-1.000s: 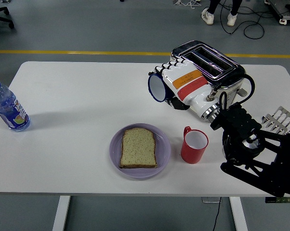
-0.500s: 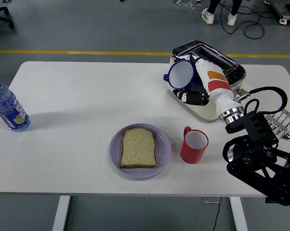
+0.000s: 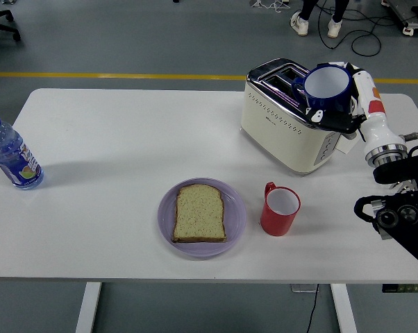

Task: Pick up the cup,pour liquid into bread,place the cup on the desk

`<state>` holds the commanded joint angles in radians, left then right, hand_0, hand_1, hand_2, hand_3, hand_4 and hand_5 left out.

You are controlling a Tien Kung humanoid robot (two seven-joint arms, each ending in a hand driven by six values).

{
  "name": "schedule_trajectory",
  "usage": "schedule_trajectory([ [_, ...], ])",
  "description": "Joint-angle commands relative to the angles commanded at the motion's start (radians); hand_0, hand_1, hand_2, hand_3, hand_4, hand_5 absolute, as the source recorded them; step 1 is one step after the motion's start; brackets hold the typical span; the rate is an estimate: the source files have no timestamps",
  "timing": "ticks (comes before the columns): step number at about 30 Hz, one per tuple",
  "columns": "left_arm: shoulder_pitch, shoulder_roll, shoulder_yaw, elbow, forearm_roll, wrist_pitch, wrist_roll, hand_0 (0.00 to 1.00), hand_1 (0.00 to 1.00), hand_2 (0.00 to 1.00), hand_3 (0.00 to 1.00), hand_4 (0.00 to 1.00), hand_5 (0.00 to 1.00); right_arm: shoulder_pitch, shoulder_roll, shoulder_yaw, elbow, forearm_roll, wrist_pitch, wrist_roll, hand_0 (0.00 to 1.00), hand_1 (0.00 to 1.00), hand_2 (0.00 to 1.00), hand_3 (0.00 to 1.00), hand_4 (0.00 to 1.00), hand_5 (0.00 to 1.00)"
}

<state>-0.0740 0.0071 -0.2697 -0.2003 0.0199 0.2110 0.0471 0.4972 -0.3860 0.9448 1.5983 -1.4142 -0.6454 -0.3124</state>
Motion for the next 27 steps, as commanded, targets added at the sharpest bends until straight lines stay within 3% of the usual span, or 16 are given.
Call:
schedule_trajectory([
  [9,0.003,0.000,0.000,0.000,0.002,-0.001,0.000,0.634,0.643,0.653,0.507,0.242,0.851,-0.081,-0.030,0.134,-0.008,0.016,0.000,0.014,0.545,0.427,0.542,0.523,0.631,0.002],
  [19,0.009,-0.002,0.009,0.001,0.003,-0.001,0.001,0.633,0.645,0.653,0.506,0.242,0.851,-0.157,-0.016,0.248,-0.042,0.076,0.000,0.059,0.550,0.423,0.540,0.523,0.623,0.002],
  [27,0.013,-0.003,0.015,0.001,0.003,-0.001,0.001,0.633,0.645,0.653,0.506,0.241,0.851,-0.236,0.027,0.351,-0.054,0.238,0.000,0.223,0.551,0.422,0.539,0.524,0.618,0.002],
])
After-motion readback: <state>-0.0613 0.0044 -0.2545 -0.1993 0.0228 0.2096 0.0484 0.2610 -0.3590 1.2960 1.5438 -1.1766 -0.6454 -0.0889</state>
